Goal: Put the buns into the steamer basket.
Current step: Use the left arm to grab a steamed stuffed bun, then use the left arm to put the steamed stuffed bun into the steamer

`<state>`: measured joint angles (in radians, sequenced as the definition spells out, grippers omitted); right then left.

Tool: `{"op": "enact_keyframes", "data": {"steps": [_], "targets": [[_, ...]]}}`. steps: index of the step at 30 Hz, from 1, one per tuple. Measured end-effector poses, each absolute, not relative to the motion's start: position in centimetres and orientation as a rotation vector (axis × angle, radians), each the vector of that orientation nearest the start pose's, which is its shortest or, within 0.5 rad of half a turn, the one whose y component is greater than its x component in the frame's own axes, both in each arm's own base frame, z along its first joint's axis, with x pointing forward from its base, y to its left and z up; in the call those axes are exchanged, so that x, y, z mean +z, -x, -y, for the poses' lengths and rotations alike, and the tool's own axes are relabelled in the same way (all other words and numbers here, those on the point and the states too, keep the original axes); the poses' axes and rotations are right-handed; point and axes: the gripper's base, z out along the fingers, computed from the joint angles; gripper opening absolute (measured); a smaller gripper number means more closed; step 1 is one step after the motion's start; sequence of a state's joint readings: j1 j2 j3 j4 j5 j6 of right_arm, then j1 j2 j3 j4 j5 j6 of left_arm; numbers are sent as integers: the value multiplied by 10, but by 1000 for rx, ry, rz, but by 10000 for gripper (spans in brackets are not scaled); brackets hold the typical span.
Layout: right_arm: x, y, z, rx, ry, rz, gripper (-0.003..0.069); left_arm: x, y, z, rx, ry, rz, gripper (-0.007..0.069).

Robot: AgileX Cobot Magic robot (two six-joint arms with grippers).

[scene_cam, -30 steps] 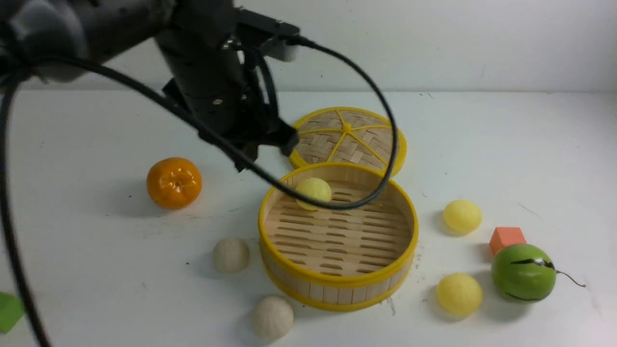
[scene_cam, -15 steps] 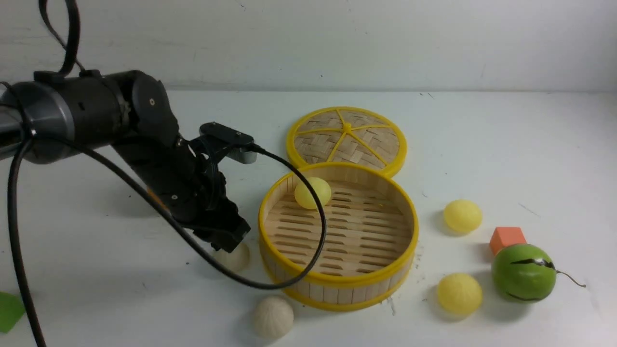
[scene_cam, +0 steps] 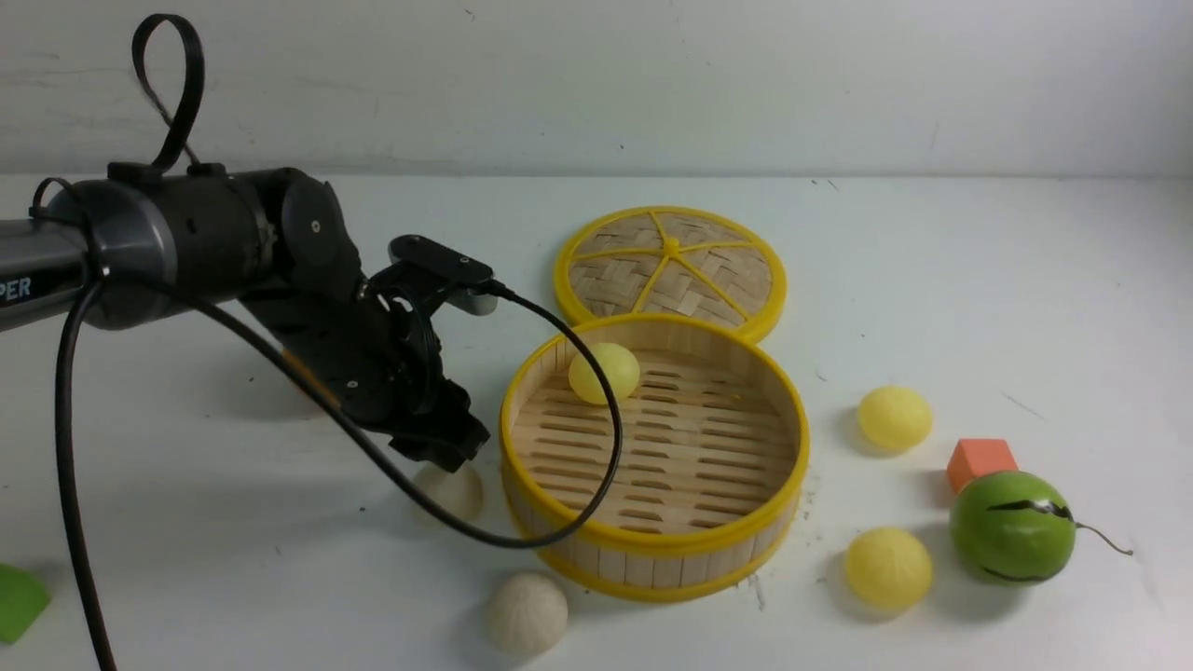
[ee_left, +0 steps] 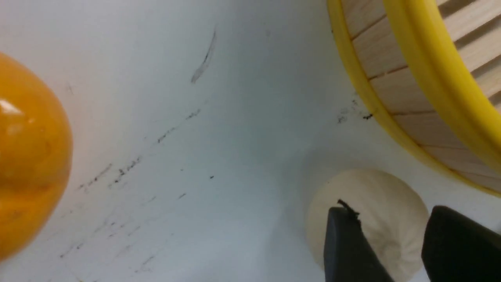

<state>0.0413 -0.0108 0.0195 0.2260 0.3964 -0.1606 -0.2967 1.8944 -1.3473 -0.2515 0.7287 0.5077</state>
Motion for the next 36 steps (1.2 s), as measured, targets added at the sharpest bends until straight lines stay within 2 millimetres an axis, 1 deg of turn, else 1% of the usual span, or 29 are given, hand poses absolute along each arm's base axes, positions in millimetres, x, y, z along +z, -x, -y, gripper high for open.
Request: {"op": "enact_keyframes", "data": {"steps": [7,12,15,17,18,19,21,22,23,24,26,29,30,31,32,34,36], "targets": [[173,-51,-10,143,53,-1880,240,188,-380,131,-211,-872,-2608,272],[173,-51,-10,143,53,-1880,240,188,-381,131,-208,-869,-2601,266],[173,-51,-10,143,53,-1880,240,188,-380,131,-210,-873,-2607,242],[173,-51,-10,143,53,-1880,240,187,-379,130,-206,-887,-2619,176],[173,-51,-10,143,53,-1880,240,187,-379,130,-205,-889,-2620,170],[173,-51,-10,143,53,-1880,240,187,-378,130,-202,-896,-2624,114],[173,-51,-10,143,53,-1880,240,188,-378,130,-196,-903,-2627,40],[173,-51,-10,143,53,-1880,240,188,-378,130,-195,-905,-2627,24],[173,-51,-10,143,53,-1880,240,189,-378,129,-189,-909,-2639,-11],[173,-51,-10,143,53,-1880,240,190,-378,129,-189,-908,-2640,-13],[173,-51,-10,143,53,-1880,240,197,-378,128,-174,-890,-2672,-13],[173,-51,-10,143,53,-1880,240,223,-375,124,-152,-809,-2720,-13],[173,-51,-10,143,53,-1880,240,235,-374,125,-154,-790,-2720,-13],[173,-51,-10,143,53,-1880,240,254,-371,126,-155,-749,-2709,-13],[173,-51,-10,143,53,-1880,240,270,-369,130,-164,-737,-2687,-13],[173,-51,-10,143,53,-1880,240,294,-364,141,-184,-737,-2641,-13],[173,-51,-10,143,53,-1880,240,309,-359,163,-215,-776,-2593,-13]]}}
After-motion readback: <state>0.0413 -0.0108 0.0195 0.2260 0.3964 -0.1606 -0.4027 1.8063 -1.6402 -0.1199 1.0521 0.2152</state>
